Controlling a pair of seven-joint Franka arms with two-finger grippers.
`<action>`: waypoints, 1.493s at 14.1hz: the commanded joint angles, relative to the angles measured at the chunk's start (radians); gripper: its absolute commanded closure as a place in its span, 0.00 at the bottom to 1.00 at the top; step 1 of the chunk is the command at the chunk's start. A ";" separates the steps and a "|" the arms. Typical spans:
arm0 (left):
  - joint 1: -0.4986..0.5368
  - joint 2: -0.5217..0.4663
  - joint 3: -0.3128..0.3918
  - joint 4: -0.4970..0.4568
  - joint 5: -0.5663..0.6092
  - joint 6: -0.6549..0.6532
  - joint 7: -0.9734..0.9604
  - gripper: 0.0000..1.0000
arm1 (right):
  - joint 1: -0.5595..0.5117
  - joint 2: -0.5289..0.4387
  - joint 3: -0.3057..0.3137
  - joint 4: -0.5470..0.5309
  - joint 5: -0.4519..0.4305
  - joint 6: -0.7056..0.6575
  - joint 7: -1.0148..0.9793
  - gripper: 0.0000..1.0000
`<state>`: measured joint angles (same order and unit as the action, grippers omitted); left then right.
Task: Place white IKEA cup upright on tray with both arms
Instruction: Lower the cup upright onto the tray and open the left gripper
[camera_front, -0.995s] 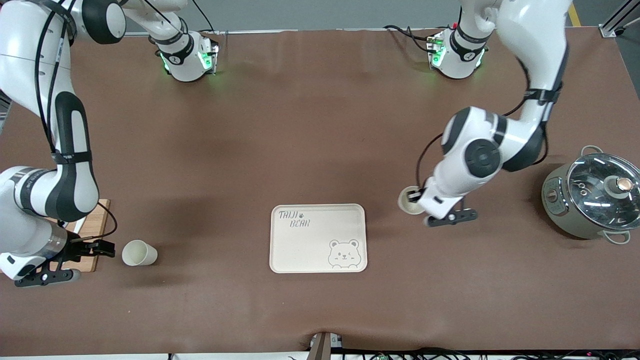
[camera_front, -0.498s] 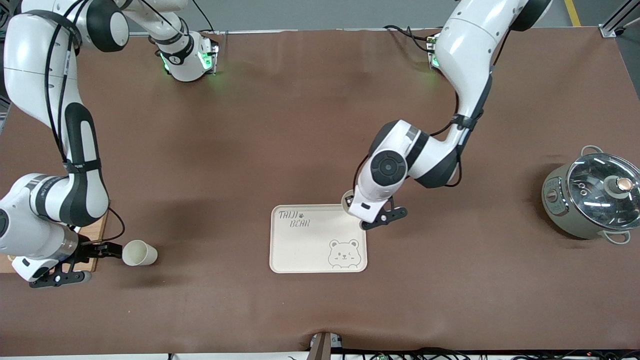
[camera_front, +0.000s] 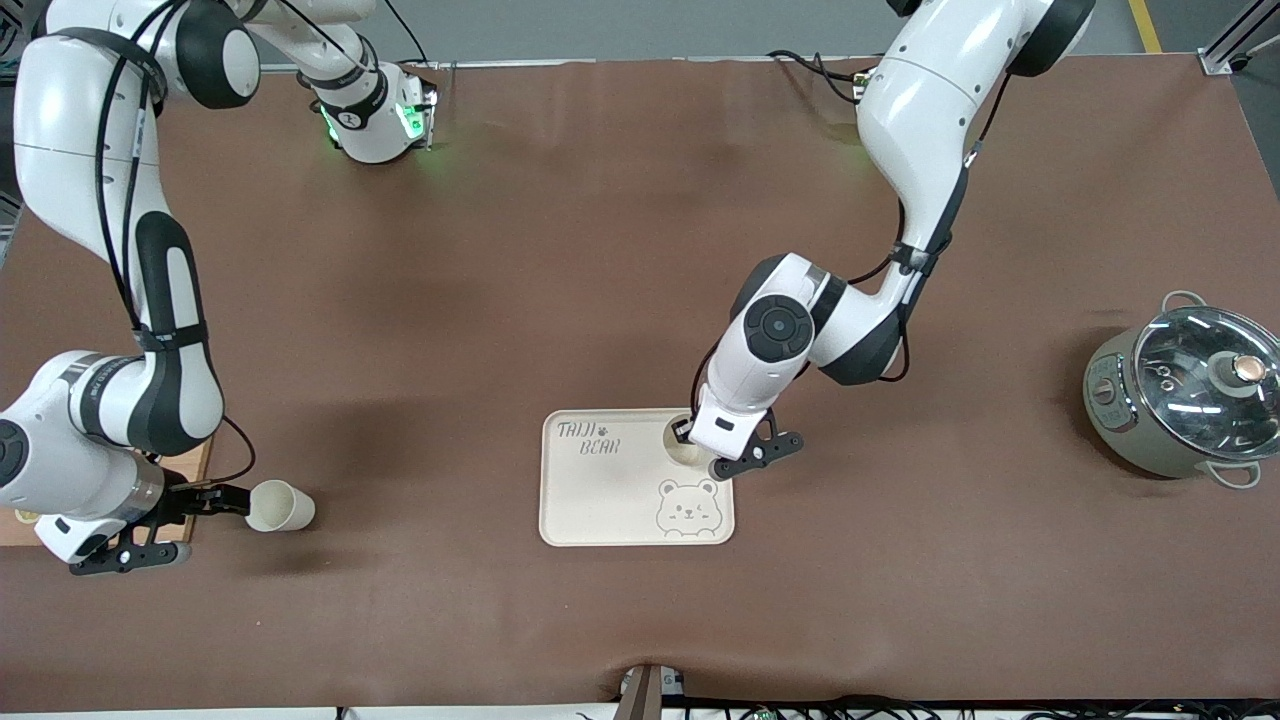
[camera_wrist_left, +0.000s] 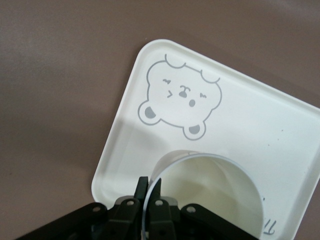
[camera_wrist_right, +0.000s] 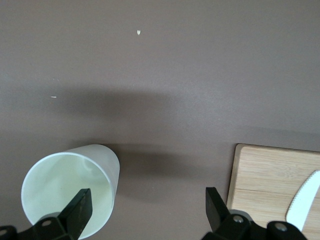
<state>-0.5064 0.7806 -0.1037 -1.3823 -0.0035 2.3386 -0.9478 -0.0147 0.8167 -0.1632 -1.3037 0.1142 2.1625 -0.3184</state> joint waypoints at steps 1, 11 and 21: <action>-0.047 0.055 0.053 0.029 0.010 0.056 -0.019 1.00 | -0.002 0.021 0.007 0.020 0.016 0.000 -0.016 0.00; -0.093 0.091 0.082 0.025 0.013 0.090 -0.011 1.00 | 0.001 0.059 0.022 0.000 0.024 0.016 -0.014 0.00; -0.066 -0.029 0.070 0.034 -0.013 -0.120 -0.017 0.00 | 0.001 0.067 0.036 0.000 0.030 0.039 -0.014 0.07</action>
<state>-0.5829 0.8112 -0.0362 -1.3391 -0.0044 2.2982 -0.9534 -0.0097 0.8774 -0.1369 -1.3080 0.1328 2.1933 -0.3191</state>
